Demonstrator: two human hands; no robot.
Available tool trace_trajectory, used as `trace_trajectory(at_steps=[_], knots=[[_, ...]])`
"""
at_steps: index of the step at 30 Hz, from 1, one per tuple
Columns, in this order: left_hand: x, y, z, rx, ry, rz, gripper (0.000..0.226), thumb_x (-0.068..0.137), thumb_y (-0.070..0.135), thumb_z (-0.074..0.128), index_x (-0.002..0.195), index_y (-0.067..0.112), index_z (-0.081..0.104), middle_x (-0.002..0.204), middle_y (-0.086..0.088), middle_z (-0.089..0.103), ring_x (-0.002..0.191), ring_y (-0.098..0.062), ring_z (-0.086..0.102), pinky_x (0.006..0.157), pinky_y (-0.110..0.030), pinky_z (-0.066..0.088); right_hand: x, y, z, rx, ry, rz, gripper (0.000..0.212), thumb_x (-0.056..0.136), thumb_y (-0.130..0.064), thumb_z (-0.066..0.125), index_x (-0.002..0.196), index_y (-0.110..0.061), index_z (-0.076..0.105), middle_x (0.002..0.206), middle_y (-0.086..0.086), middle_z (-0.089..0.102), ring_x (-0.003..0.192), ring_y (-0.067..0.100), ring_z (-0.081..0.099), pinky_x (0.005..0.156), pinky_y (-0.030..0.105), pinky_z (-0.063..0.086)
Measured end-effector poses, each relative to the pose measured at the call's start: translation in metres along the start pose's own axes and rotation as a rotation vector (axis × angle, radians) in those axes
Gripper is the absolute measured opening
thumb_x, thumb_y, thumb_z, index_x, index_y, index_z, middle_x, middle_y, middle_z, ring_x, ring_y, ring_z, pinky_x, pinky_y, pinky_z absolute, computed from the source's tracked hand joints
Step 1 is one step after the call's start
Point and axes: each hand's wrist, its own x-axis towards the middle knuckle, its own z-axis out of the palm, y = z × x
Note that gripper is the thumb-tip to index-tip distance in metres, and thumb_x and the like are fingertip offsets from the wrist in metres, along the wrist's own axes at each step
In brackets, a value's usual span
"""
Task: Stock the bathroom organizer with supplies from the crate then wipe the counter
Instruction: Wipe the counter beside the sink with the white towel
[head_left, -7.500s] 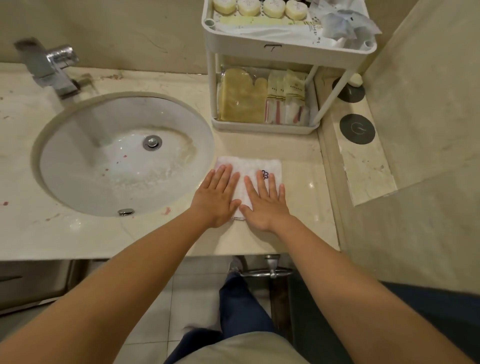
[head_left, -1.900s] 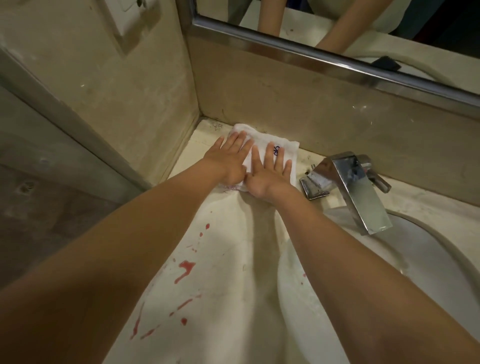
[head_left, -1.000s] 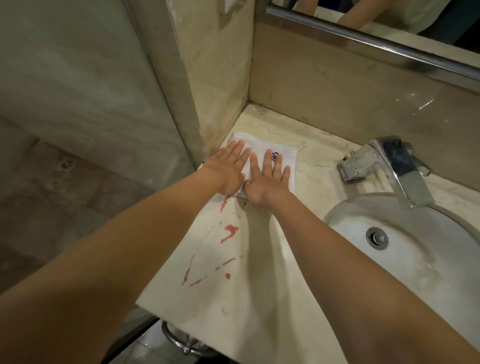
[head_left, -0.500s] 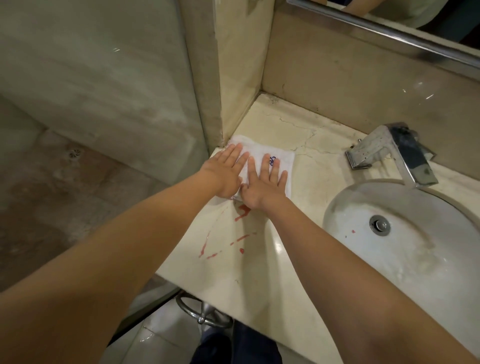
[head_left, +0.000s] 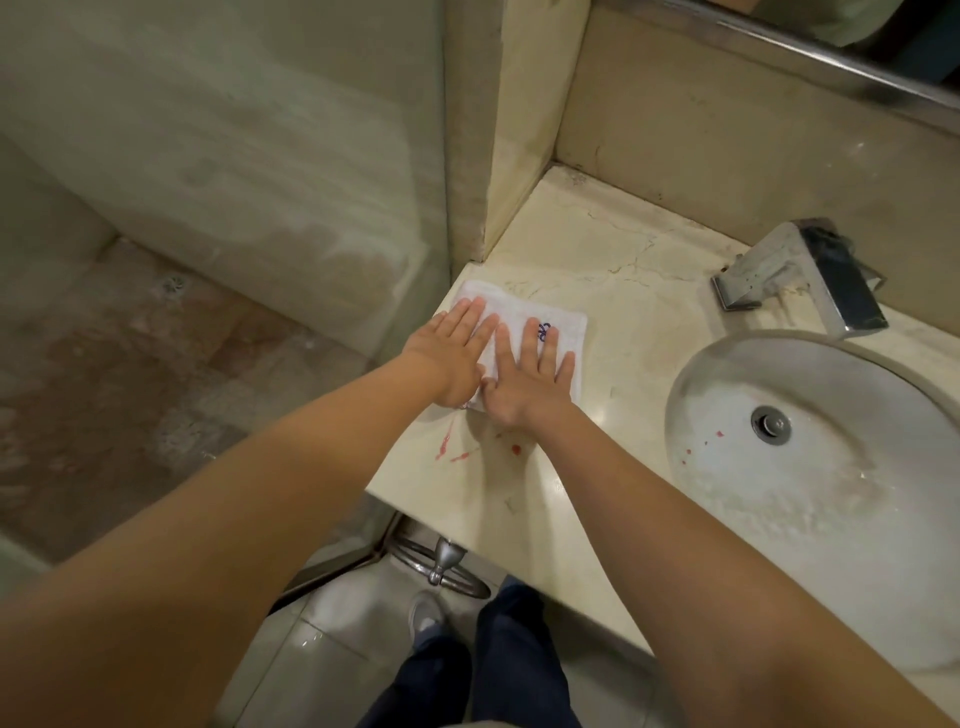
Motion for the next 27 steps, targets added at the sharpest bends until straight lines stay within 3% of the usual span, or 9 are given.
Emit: trace_trajectory(at_steps=[27], knots=[[-0.112, 0.046, 0.083, -0.058, -0.002, -0.028, 0.065, 0.105, 0.036, 0.016, 0.148, 0.012, -0.026, 0.154, -0.010, -0.035, 0.144, -0.025, -0.027, 0.121, -0.040, -0.006, -0.108, -0.005, 0.089, -0.069, -0.041, -0.053, 0.073, 0.101, -0.047, 0.024, 0.148, -0.031, -0.028, 0.150, 0.006, -0.043, 0.138, 0.030, -0.040, 0.113, 0.052, -0.022]])
